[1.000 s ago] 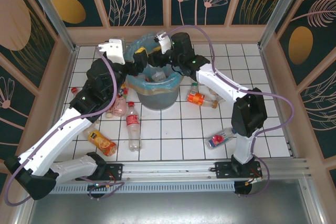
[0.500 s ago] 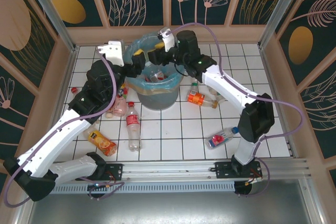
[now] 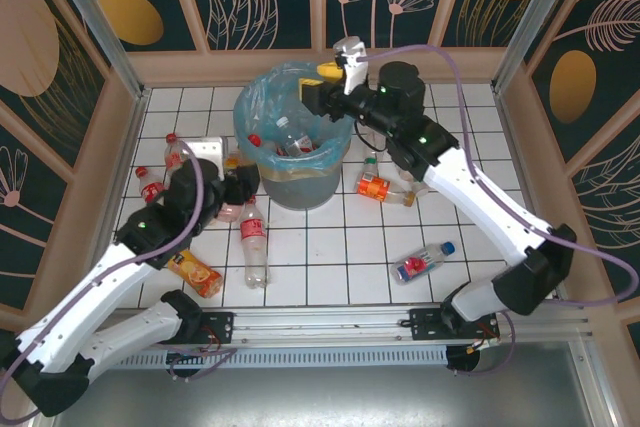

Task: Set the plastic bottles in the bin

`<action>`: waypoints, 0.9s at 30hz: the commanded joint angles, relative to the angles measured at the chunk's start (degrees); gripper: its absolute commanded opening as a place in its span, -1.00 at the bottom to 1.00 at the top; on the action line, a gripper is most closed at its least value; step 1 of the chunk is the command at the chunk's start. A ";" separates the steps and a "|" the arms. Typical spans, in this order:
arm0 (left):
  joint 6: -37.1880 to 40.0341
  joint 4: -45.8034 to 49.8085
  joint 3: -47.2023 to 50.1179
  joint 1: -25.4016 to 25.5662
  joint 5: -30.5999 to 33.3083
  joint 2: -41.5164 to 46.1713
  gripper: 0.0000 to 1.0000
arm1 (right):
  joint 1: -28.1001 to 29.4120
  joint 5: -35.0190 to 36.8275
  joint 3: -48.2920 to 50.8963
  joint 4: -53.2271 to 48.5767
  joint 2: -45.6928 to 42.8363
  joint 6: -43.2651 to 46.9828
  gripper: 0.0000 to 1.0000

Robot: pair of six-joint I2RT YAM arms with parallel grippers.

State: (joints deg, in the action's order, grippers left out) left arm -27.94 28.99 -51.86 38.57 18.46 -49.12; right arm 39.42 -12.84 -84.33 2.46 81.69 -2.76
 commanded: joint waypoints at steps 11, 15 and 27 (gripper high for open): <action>-9.03 -11.30 16.93 -0.67 -7.59 -7.93 0.19 | 0.91 13.44 15.35 4.06 -15.10 -2.56 0.15; -9.03 -16.39 19.24 -2.94 -8.70 -9.24 0.14 | 0.90 15.38 17.22 2.75 -17.52 -2.77 0.15; -7.61 -24.01 21.62 -8.70 -9.29 -17.77 0.17 | 0.92 13.98 18.92 1.67 -17.08 -5.12 0.15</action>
State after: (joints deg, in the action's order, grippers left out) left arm -36.10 8.29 -31.51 31.29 10.20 -65.67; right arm 39.99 0.56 -66.50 4.03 64.90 -6.39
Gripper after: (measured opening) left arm 0.585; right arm 0.573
